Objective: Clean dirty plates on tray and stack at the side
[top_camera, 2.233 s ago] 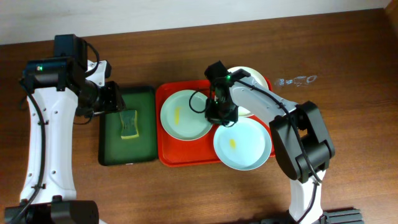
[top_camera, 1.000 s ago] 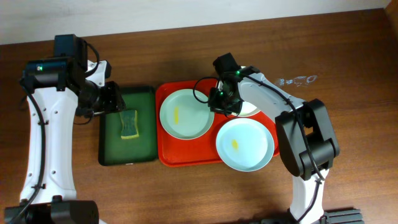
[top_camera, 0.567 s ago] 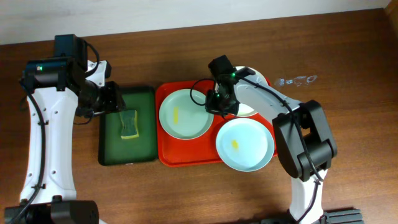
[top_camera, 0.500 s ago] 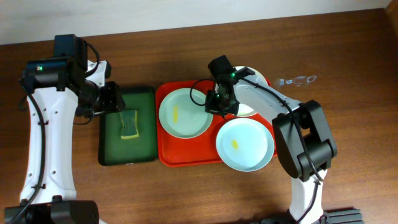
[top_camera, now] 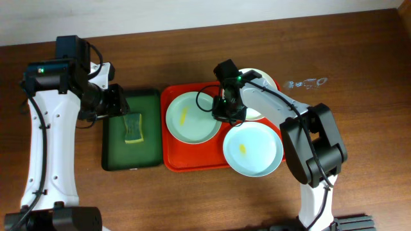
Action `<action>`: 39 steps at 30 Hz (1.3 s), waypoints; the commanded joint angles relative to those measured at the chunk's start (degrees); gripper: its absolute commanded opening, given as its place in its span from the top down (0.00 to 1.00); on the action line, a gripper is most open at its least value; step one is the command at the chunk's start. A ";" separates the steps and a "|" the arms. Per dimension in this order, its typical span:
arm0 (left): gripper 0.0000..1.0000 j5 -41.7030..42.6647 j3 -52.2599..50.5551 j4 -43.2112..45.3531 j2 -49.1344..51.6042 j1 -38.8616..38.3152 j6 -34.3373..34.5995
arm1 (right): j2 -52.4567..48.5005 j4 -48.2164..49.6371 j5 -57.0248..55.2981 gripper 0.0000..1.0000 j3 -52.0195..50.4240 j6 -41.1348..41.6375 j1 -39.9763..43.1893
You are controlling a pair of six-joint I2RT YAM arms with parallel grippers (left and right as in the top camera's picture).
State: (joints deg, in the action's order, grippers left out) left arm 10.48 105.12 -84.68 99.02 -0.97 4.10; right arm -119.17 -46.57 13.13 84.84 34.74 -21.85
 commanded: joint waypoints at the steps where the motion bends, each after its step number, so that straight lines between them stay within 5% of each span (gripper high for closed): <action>1: 0.49 -0.42 0.66 0.02 0.52 -0.15 -0.28 | -0.20 0.63 -0.28 0.96 -0.20 0.26 -0.22; 6: 0.58 -2.43 -0.13 -0.24 0.52 -0.17 -0.28 | -0.13 0.46 -0.11 0.96 -0.17 -3.02 -0.22; 11: 0.55 -2.82 -6.10 4.00 0.61 -0.20 -0.28 | -0.13 -0.44 -0.09 0.96 -0.17 -4.52 -0.22; 21: 0.51 -9.46 -25.62 26.91 1.36 -4.90 3.43 | -0.13 -0.31 -0.28 0.96 -0.17 -4.50 -0.22; 39: 0.51 -14.03 -25.70 34.58 15.69 -4.90 4.02 | -0.13 -0.13 -0.31 0.96 -0.17 -4.50 -0.26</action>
State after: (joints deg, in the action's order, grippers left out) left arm -2.28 79.70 -50.43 112.66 -5.82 7.40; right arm -119.17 -46.68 13.17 84.84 30.83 -21.85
